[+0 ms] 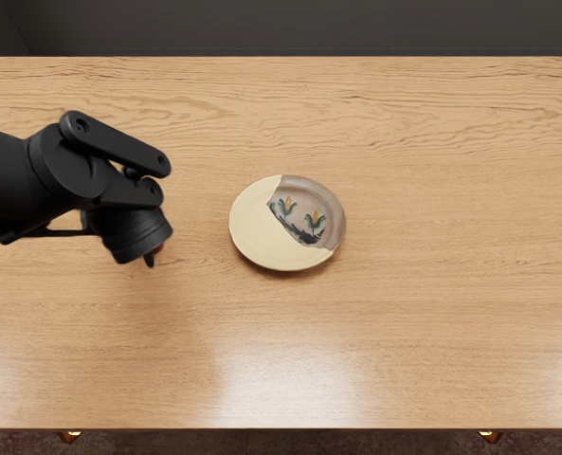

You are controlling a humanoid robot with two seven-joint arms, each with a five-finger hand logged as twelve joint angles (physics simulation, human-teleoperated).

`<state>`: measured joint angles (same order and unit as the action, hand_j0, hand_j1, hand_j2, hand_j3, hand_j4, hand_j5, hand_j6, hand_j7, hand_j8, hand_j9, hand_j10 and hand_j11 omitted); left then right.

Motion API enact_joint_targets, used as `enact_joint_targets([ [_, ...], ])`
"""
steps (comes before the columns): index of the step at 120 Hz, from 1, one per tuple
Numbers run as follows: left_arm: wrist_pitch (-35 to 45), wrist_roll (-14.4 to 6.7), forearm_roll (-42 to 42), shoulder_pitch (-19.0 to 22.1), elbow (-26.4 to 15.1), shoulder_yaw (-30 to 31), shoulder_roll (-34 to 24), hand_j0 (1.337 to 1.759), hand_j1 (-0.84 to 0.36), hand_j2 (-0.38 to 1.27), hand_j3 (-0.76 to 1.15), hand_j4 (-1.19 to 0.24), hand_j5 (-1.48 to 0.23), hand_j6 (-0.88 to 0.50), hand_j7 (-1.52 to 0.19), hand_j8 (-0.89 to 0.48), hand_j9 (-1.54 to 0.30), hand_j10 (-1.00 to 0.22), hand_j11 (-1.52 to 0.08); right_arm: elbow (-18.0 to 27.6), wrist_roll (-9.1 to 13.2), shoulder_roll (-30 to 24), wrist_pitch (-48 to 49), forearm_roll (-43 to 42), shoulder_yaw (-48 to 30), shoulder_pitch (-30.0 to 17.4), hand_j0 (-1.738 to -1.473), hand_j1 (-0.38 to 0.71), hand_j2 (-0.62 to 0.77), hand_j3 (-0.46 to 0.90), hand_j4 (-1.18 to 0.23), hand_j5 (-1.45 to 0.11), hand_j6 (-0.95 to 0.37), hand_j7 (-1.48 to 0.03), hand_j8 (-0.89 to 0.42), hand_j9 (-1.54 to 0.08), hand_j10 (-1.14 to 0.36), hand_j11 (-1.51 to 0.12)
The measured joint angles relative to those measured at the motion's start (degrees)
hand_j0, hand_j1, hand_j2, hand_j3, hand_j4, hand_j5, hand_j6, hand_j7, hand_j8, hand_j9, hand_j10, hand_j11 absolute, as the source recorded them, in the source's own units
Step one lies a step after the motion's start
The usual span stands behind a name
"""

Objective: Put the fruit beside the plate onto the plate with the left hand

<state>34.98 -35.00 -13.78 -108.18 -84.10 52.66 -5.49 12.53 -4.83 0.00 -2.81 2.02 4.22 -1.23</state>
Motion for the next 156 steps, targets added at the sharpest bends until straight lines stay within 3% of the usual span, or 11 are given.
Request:
enact_joint_targets([
  [28,0.0,0.0,-1.4,1.7,4.8,3.7,5.2,1.658,0.06,0.05,0.00,-0.24,-0.31,-0.24,-0.31,-0.24,-0.31,-0.24,-0.31,0.0,0.0,0.0,0.0,0.0,0.0,0.0,-1.658,-0.30,-0.01,0.00,-0.04,-0.05,-0.04,-0.05,-0.04,-0.05,-0.04,-0.05],
  [90,0.0,0.0,-3.1,3.9,9.0,3.8,5.5,1.658,0.06,0.05,0.00,-0.24,-0.31,-0.24,-0.31,-0.24,-0.31,-0.24,-0.31,0.0,0.0,0.0,0.0,0.0,0.0,0.0,-1.658,-0.30,-0.01,0.00,-0.04,-0.05,-0.04,-0.05,-0.04,-0.05,-0.04,-0.05],
  [156,0.0,0.0,-5.3,2.7,5.4,0.2,5.5,1.658,0.06,0.05,0.00,-0.24,-0.31,-0.24,-0.31,-0.24,-0.31,-0.24,-0.31,0.0,0.0,0.0,0.0,0.0,0.0,0.0,-1.658,-0.30,-0.01,0.00,-0.04,-0.05,-0.04,-0.05,-0.04,-0.05,-0.04,-0.05],
])
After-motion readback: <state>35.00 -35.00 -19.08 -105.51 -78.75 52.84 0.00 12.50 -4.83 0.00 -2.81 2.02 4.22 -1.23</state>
